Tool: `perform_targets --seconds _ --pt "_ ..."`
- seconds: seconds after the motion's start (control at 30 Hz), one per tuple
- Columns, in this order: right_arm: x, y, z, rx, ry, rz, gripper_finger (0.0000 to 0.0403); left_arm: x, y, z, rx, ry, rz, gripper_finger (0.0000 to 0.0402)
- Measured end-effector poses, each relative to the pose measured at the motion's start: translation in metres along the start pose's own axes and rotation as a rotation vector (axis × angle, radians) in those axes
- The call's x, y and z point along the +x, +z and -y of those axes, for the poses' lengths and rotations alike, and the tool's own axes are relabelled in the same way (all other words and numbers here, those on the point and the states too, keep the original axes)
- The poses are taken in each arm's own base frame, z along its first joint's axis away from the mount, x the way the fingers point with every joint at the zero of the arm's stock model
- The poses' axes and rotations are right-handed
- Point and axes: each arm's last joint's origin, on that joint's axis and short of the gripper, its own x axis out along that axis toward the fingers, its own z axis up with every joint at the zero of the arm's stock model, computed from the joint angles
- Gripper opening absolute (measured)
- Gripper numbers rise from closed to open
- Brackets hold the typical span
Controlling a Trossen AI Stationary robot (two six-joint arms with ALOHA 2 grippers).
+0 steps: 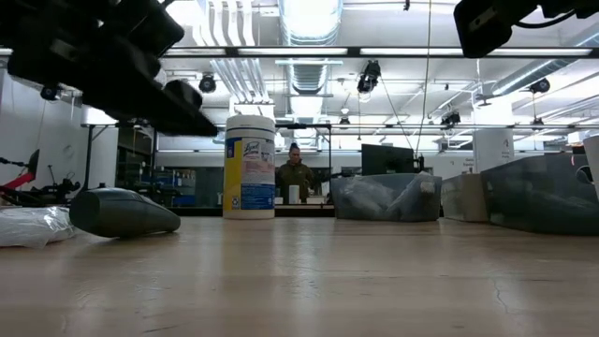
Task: Pick & Place Travel size toiletries
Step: Put the gray deodorant into the bottom black bin
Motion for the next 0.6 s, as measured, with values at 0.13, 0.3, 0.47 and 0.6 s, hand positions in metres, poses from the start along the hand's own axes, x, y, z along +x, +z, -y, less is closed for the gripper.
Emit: perform_targets --seconds 0.13,0.3,0.47,0.6 --pt "0.000 0.000 0.000 -0.003 -0.002 0.001 0.0062 -0.007 -0.001 0.004 -0.052 -0.014 -0.128 0.0229" --pt "0.001 0.001 0.002 0.004 -0.013 0.004 0.0082 -0.019 0.002 0.011 -0.042 -0.033 -0.194 0.0229" --pt "0.002 0.001 0.010 0.006 -0.091 0.009 0.0108 -0.032 -0.003 0.013 -0.103 -0.024 -0.274 0.0229" --pt "0.002 0.002 0.014 0.028 -0.111 0.012 0.0139 -0.039 -0.013 0.012 -0.176 0.006 -0.366 0.0229"
